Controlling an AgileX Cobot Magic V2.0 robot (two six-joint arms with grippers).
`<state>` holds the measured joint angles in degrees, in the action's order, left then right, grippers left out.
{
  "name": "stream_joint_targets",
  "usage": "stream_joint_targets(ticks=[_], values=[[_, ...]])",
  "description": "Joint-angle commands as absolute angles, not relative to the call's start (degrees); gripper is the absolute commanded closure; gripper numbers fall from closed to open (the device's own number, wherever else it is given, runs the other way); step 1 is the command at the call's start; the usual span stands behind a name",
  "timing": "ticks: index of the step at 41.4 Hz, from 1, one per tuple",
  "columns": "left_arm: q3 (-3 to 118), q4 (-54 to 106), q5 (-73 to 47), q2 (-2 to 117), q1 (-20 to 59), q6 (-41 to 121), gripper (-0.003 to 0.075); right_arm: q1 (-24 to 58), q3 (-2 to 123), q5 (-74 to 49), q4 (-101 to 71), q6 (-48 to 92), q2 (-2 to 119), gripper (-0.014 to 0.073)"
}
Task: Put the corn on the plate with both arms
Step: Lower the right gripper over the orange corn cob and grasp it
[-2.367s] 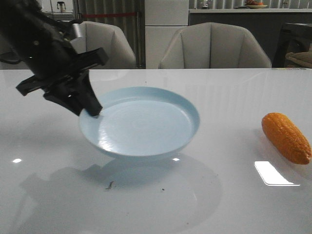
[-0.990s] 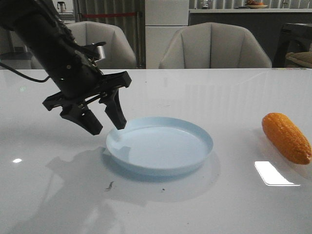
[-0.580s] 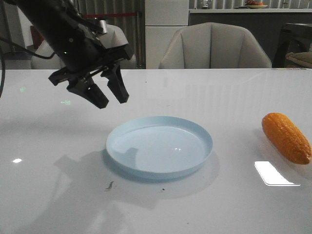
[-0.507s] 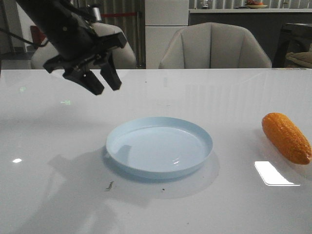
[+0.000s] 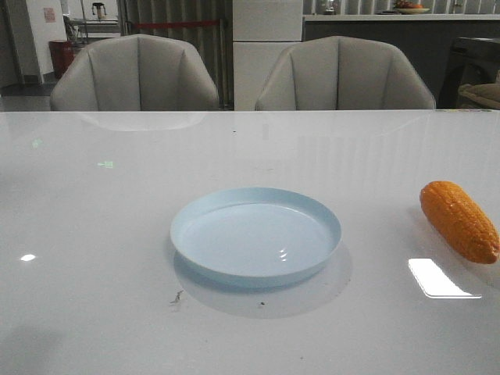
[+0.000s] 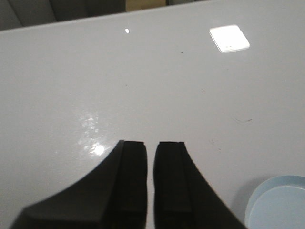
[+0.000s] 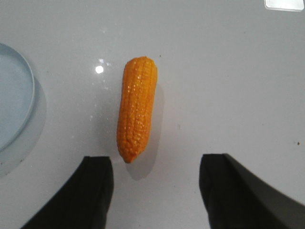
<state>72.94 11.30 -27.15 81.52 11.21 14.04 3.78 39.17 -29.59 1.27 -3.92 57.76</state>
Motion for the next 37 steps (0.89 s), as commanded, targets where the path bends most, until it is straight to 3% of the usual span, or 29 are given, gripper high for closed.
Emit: stream_joint_targets(ticks=[1,14,22,37], values=[[64.2,11.1,-17.4,72.8,10.2,13.8,0.0606,3.8,41.4,-27.9,2.0,-3.8,58.7,0.0089],[37.9,9.5,-4.2,52.8,9.6,13.8,0.0631,3.8,52.2,-34.6,2.6,-2.6,68.7,0.0089],[33.1,9.4,-4.8,46.5,9.6,13.8,0.0631,3.8,63.5,-39.2,2.6,-1.4,78.7,0.0089],[32.9,9.4,-5.6,45.6,9.6,13.8,0.0631,3.9,81.5,-53.3,1.2,-0.6,100.2,0.0089]])
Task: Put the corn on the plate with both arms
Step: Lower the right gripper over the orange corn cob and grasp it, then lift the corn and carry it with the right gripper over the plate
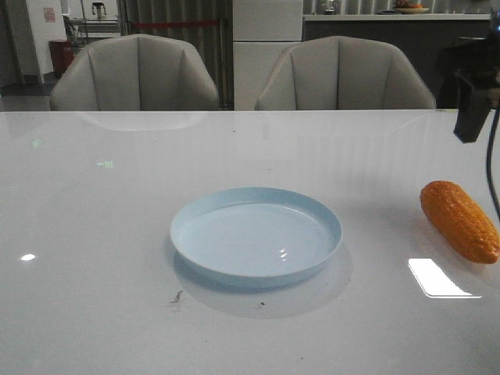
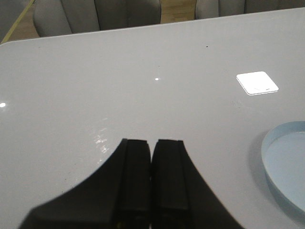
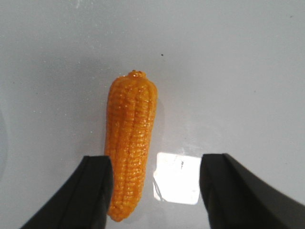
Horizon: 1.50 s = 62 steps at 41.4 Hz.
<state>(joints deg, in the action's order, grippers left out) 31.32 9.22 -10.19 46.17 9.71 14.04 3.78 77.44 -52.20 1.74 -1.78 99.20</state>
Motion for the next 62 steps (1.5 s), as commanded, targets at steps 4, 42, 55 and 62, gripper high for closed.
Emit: stream_joint_targets(ticks=[4,42,55,62], values=[[32.9,9.4,-5.6,45.6,9.6,13.8,0.0631,3.9,83.3,-54.6,-1.5,1.1,103.8,0.0089],[32.9,9.1,-5.6,45.6,9.6,13.8,0.0631,4.0,83.4,-53.9,-3.4,2.2,110.6,0.0316],[32.9,9.1,-5.6,45.6,9.6,13.8,0.0631,6.5,92.4,-57.8,-5.6,8.1,110.6,0.0317],[32.9,9.1,-5.6,45.6,9.6,13.8,0.0631,11.7,99.5,-59.4,-9.2,9.8,110.6,0.0316]])
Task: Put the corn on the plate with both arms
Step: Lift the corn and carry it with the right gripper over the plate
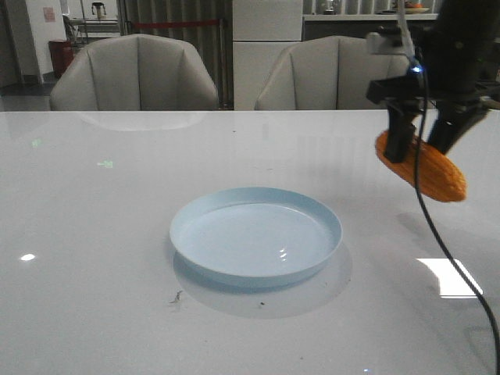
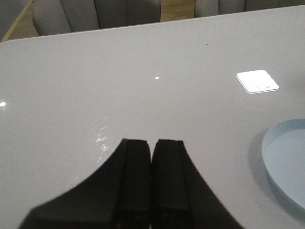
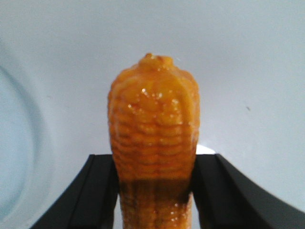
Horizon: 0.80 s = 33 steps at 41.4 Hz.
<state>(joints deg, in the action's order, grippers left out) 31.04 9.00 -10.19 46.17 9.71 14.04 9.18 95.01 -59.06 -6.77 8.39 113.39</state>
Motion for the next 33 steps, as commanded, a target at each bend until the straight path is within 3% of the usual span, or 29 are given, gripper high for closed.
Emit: stream_joint_targets(ticks=[1,18,30,33], values=[[32.9,9.1,-5.6,45.6,9.6,13.8,0.0631,12.5,100.2,-59.6,-9.4,9.8,110.6,0.0316],[32.9,9.1,-5.6,45.6,9.6,13.8,0.0631,27.6,102.6,-60.0,-9.9,9.8,113.7,0.0316],[32.9,9.1,-5.7,45.6,9.6,13.8,0.0631,30.2,102.6,-62.4,-9.8,9.8,119.2,0.0312],[32.9,9.1,-6.0,45.6,9.6,13.8,0.0631,30.2,102.6,-62.5,-9.4,9.8,119.4,0.0269]])
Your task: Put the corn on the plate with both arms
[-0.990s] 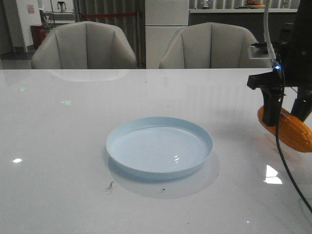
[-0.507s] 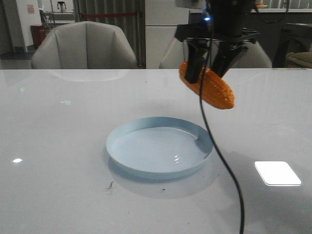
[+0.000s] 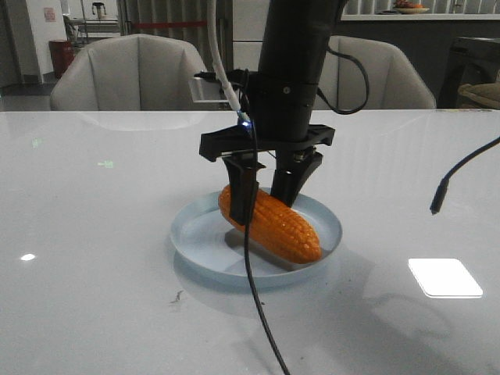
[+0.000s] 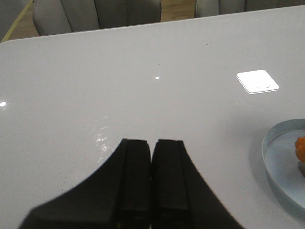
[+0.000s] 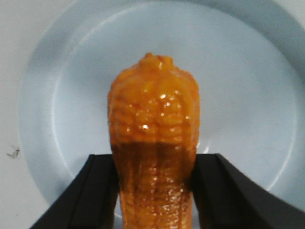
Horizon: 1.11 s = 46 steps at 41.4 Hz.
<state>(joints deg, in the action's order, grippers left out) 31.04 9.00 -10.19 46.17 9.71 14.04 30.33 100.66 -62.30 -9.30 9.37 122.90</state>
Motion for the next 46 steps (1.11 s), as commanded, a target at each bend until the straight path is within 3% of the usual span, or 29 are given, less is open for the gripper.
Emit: stream_joint_targets(ticks=[1,7,13,32,46], values=[[32.9,9.1,-6.0,45.6,9.6,13.8,0.0631,30.2,102.6,-62.5,-9.3,9.8,119.5,0.0249],[32.9,9.1,-6.0,45.6,9.6,13.8,0.0631,30.2,102.6,-61.5,-9.3,9.7,119.5,0.0092],[32.9,9.1,-6.0,45.6,9.6,13.8,0.0631,30.2,102.6,-60.9,-9.3,9.7,119.5,0.0011],[32.9,9.3,-5.5,45.6,9.6,13.8,0.0631,28.6,115.7,-66.3,-6.5,9.0,113.3,0.0013],[32.9,8.9,-3.0,45.6,9.6,13.8,0.0631,13.5,114.6,-66.7,-6.4,8.2,96.4,0.0013]])
